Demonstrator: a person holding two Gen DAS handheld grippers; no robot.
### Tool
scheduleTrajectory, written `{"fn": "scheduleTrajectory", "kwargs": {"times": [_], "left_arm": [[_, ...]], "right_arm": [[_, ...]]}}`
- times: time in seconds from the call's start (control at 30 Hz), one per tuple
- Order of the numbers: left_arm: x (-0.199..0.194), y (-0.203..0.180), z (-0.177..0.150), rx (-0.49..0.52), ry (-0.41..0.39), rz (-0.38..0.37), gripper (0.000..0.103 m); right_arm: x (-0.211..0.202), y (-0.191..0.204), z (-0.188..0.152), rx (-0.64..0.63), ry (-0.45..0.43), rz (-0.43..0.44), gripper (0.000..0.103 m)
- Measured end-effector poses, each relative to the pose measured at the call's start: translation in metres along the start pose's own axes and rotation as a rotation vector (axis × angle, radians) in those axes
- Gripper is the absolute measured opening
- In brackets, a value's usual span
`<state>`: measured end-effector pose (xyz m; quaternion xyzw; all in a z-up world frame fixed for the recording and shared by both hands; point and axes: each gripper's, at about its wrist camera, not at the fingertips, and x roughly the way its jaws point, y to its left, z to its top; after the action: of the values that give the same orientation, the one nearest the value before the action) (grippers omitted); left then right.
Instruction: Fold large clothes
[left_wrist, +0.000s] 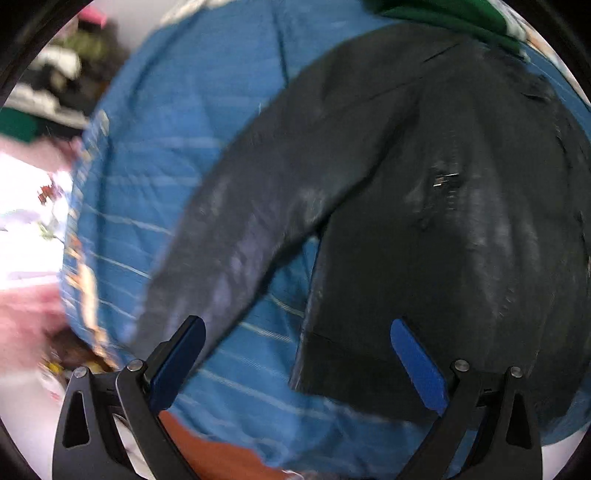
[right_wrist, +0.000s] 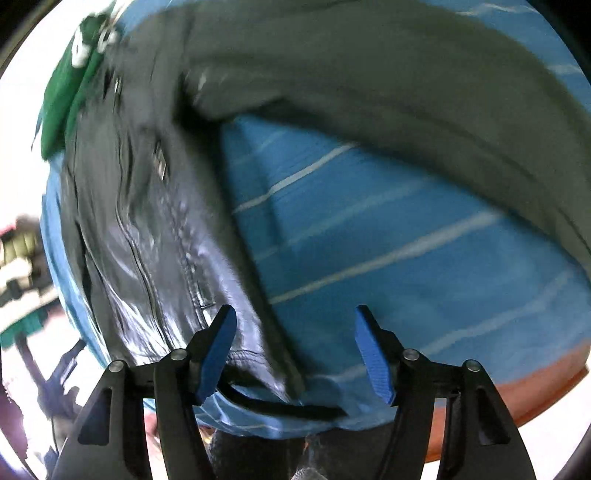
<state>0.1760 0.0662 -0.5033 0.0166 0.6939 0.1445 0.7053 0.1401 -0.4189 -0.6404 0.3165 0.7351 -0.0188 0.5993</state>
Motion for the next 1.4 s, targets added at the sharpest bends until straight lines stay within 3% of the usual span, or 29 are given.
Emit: {"fn": "scheduleTrajectory", "kwargs": {"times": [0.1, 0.2, 0.27, 0.33, 0.37, 0.4, 0.43, 0.47, 0.5, 0.53, 0.57, 0.73, 0.9, 1.0, 1.1, 1.17, 1.2, 1.3, 1.4], "left_arm": [[0.025, 0.003, 0.000, -0.016, 0.015, -0.041, 0.102], [0.040, -0.007, -0.004, -0.003, 0.018, -0.151, 0.102], [0.048, -0.019, -0.007, 0.034, 0.012, -0.171, 0.096], [0.047, -0.029, -0.012, 0.053, -0.008, -0.223, 0.061], [0.043, -0.033, -0.014, 0.056, -0.026, -0.219, 0.057], [0.038, -0.038, -0.018, 0.065, -0.046, -0.204, 0.042], [0.032, -0.042, -0.021, 0.081, -0.067, -0.173, 0.023], [0.026, -0.044, -0.024, 0.087, -0.083, -0.156, 0.021], [0.019, -0.045, -0.029, 0.082, -0.093, -0.150, 0.016], [0.015, -0.046, -0.032, 0.076, -0.097, -0.150, 0.014], [0.008, -0.045, -0.036, 0.065, -0.103, -0.151, 0.013], [-0.020, -0.064, -0.066, 0.080, -0.075, -0.172, 0.008], [-0.024, -0.106, -0.109, 0.170, 0.020, -0.191, 0.009], [-0.033, -0.121, -0.114, 0.212, 0.020, -0.153, 0.013], [-0.054, -0.126, -0.108, 0.172, 0.040, -0.176, 0.017], [-0.070, -0.121, -0.095, 0.124, 0.054, -0.181, 0.026], [-0.080, -0.120, -0.091, 0.105, 0.051, -0.171, 0.037], [-0.109, -0.124, -0.078, 0.075, 0.004, -0.148, 0.089], [-0.123, -0.138, -0.062, 0.083, -0.059, -0.125, 0.091]], "right_arm": [[0.023, 0.015, 0.005, -0.036, 0.043, -0.014, 0.067], [0.037, 0.030, 0.009, -0.060, 0.063, -0.031, 0.069], [0.041, 0.038, 0.011, -0.070, 0.071, -0.051, 0.070], [0.044, 0.048, 0.013, -0.077, 0.084, -0.075, 0.070], [0.048, 0.053, 0.014, -0.077, 0.090, -0.086, 0.068], [0.050, 0.058, 0.015, -0.078, 0.094, -0.103, 0.066], [0.052, 0.062, 0.015, -0.081, 0.093, -0.113, 0.054], [0.052, 0.066, 0.013, -0.086, 0.093, -0.111, 0.032], [0.053, 0.073, 0.012, -0.094, 0.093, -0.118, 0.019], [0.053, 0.079, 0.011, -0.105, 0.082, -0.148, 0.013], [0.052, 0.085, 0.009, -0.112, 0.073, -0.166, 0.008], [0.035, 0.105, 0.005, -0.123, 0.036, -0.212, 0.006], [0.029, 0.096, 0.007, -0.084, 0.034, -0.267, 0.006], [0.044, 0.098, 0.016, -0.100, 0.095, -0.275, 0.011], [0.036, 0.097, 0.019, -0.065, 0.076, -0.163, 0.037], [0.017, 0.086, 0.013, -0.003, 0.008, -0.071, 0.057], [0.008, 0.078, 0.008, 0.042, -0.025, -0.039, 0.059], [-0.026, 0.036, -0.008, 0.268, -0.163, 0.066, 0.062], [-0.039, -0.025, -0.022, 0.526, -0.312, 0.109, 0.066]]}}
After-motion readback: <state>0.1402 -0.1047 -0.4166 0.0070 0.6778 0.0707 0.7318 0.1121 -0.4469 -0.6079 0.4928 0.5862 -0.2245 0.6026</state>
